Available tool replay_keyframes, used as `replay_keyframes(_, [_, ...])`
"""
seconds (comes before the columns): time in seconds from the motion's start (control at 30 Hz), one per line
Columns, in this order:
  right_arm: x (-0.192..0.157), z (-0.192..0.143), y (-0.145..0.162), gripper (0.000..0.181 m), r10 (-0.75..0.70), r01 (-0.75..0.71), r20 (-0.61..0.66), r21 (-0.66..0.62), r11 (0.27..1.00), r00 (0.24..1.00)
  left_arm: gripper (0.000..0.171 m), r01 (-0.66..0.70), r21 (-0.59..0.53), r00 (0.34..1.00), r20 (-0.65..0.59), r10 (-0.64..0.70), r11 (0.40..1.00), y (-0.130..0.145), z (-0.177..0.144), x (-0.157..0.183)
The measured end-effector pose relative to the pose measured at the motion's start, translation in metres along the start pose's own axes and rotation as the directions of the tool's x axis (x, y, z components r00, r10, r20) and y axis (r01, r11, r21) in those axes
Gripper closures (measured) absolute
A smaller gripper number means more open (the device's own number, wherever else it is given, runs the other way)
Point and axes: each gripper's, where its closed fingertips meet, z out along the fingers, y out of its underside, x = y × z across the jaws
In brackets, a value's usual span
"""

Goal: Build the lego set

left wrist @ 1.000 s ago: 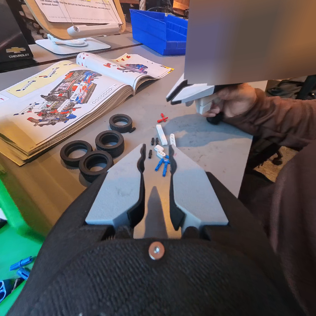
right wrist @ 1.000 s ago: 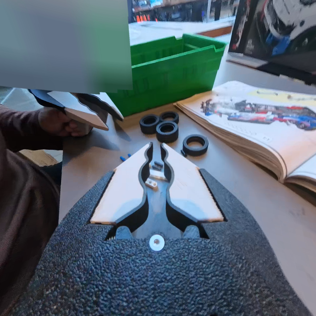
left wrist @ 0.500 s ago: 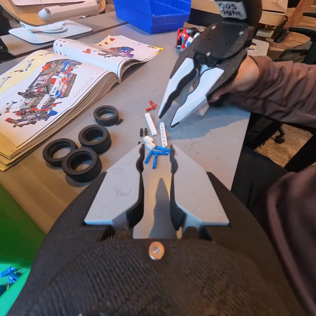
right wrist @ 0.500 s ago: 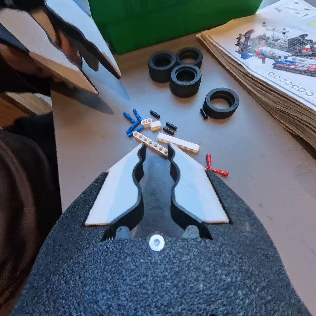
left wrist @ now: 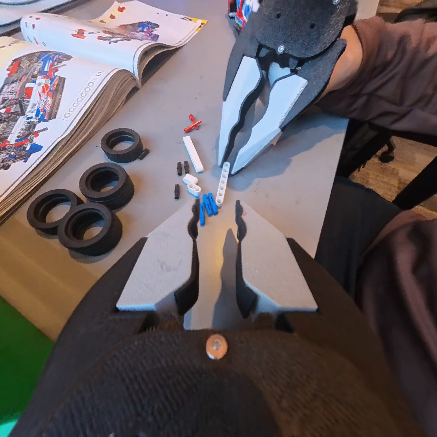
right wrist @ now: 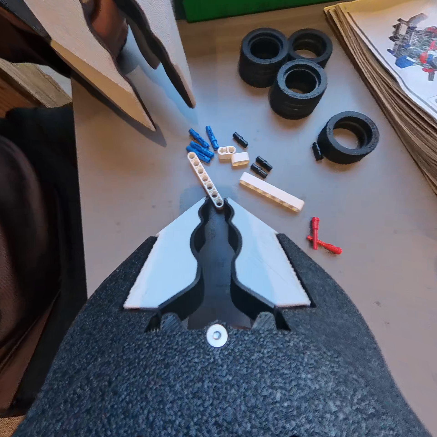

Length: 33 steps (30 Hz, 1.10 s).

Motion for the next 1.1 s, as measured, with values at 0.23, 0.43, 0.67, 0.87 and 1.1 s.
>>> replay_keyframes(0.23, [-0.029,0.005,-0.004,0.174,-0.048,0.048,0.040,-0.005,0.999,0.998,0.144,-0.135,-0.121,0.991,-0.001,0.136,0.983,0.015,0.011,0.016])
replay_keyframes(0.43, [-0.053,0.015,-0.012,0.174,-0.076,0.076,0.092,-0.001,0.997,0.993,0.158,-0.185,-0.204,0.983,-0.031,0.182,0.961,0.032,0.009,0.021])
replay_keyframes(0.67, [-0.042,0.012,-0.026,0.169,-0.035,0.029,0.091,0.063,0.998,0.995,0.166,-0.153,-0.210,0.988,-0.060,0.143,0.966,0.046,-0.014,0.008])
replay_keyframes(0.87, [-0.018,0.016,-0.031,0.168,-0.044,0.043,0.035,0.037,0.998,0.998,0.166,-0.107,-0.214,0.990,-0.111,0.085,0.971,0.049,-0.017,0.009])
replay_keyframes(1.1, [-0.018,0.028,-0.026,0.176,-0.078,0.079,0.049,-0.020,0.997,0.996,0.166,-0.110,-0.214,0.988,-0.132,0.083,0.971,0.046,-0.013,0.015])
